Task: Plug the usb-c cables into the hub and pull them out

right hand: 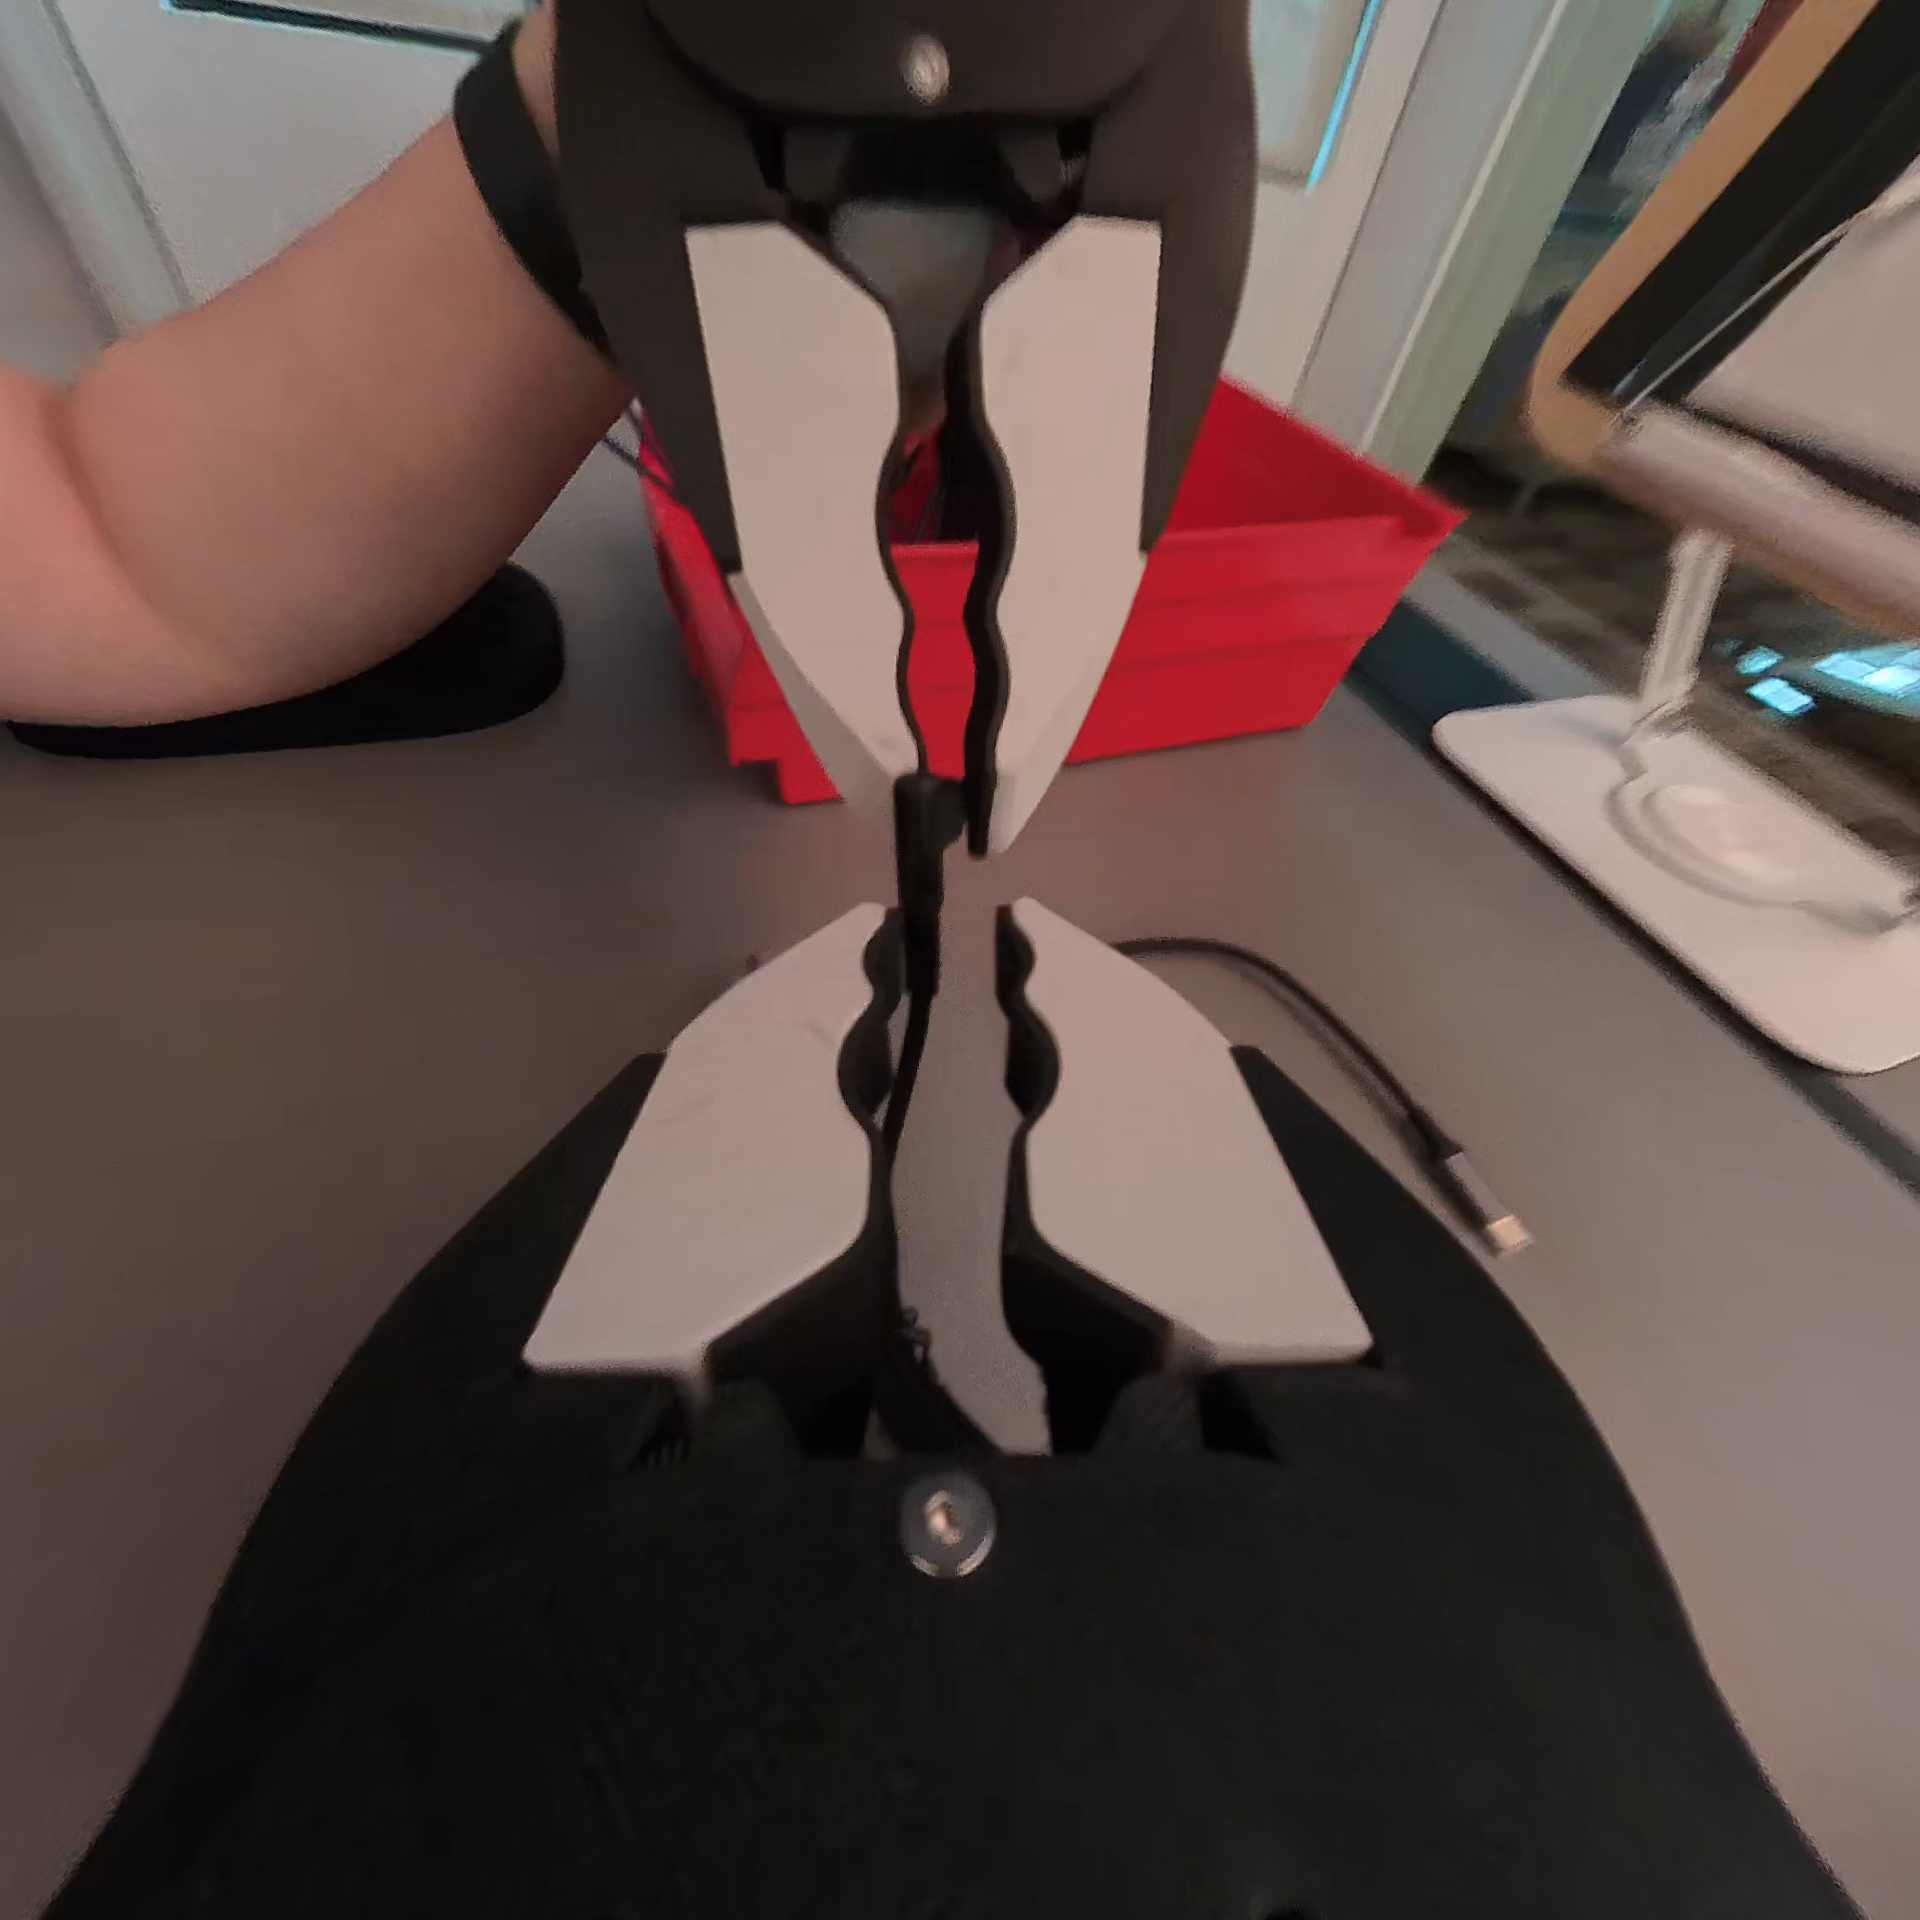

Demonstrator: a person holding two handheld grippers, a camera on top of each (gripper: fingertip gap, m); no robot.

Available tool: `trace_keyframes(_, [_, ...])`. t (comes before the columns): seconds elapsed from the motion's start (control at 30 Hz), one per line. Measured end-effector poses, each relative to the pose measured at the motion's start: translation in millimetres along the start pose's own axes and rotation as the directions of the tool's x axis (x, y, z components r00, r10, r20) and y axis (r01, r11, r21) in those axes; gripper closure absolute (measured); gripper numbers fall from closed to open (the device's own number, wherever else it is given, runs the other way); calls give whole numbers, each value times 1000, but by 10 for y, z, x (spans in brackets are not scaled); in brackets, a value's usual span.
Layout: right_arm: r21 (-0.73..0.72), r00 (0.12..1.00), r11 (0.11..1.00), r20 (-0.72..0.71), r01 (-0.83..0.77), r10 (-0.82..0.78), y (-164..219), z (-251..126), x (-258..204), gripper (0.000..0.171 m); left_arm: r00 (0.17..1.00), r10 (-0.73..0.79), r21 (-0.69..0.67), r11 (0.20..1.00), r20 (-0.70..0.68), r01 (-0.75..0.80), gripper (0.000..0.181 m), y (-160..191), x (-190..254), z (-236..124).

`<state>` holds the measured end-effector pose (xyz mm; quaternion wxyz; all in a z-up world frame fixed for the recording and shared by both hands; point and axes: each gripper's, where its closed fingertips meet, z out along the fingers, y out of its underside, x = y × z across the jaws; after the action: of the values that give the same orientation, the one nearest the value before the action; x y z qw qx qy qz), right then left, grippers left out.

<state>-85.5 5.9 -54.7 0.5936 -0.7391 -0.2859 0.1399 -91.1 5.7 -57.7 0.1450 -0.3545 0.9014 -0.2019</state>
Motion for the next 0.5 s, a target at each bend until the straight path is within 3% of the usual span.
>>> trace_keyframes(0.17, [17, 988, 997, -141, 72, -69, -125, -22, 52, 148, 999, -32, -5, 999, -3, 32, 175, -33, -11, 16])
trace_keyframes(0.5, [47, 994, 999, -107, -3, 8, -127, -15, 38, 162, 999, -53, 15, 998, 1, 53, 175, -55, -49, 34])
